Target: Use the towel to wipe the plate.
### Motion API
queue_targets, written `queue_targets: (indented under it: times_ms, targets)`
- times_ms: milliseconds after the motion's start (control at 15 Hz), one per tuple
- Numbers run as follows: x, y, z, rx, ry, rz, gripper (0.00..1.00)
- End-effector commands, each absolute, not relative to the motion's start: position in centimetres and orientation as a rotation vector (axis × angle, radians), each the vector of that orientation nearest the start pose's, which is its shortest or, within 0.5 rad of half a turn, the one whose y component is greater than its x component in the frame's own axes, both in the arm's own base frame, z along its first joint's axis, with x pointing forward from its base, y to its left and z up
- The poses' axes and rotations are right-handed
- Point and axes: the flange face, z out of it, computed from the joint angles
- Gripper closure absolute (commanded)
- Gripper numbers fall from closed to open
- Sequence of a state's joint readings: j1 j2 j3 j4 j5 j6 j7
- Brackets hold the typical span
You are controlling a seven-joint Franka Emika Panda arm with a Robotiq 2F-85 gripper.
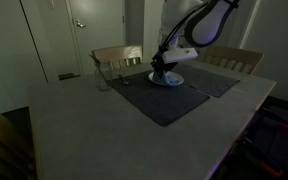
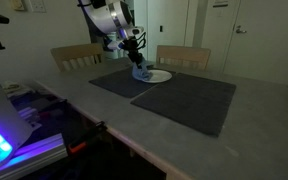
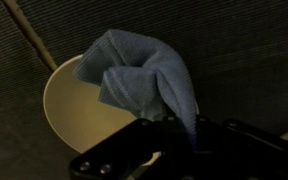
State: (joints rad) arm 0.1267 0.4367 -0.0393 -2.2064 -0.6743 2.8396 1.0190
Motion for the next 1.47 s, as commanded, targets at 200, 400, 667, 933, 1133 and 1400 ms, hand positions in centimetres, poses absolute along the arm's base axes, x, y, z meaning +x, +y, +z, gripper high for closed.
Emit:
queue_targets:
  times_ms: [200, 400, 667, 933, 1133, 1400]
  targets:
    - [56.4, 7.5, 18.9, -3.120, 0.479, -0.532, 0.98]
    - [56.6, 5.6, 18.5, -3.088, 0.479, -0.554, 0.98]
    - [57.2, 3.1, 17.7, -3.052, 0.487, -0.559, 0.98]
    - [58.4, 1.8, 16.8, -3.010, 0.505, -0.547, 0.98]
    - [59.8, 1.6, 16.7, -2.981, 0.512, -0.553, 0.98]
    - [61.9, 1.3, 16.7, -2.961, 0.503, -0.573, 0.98]
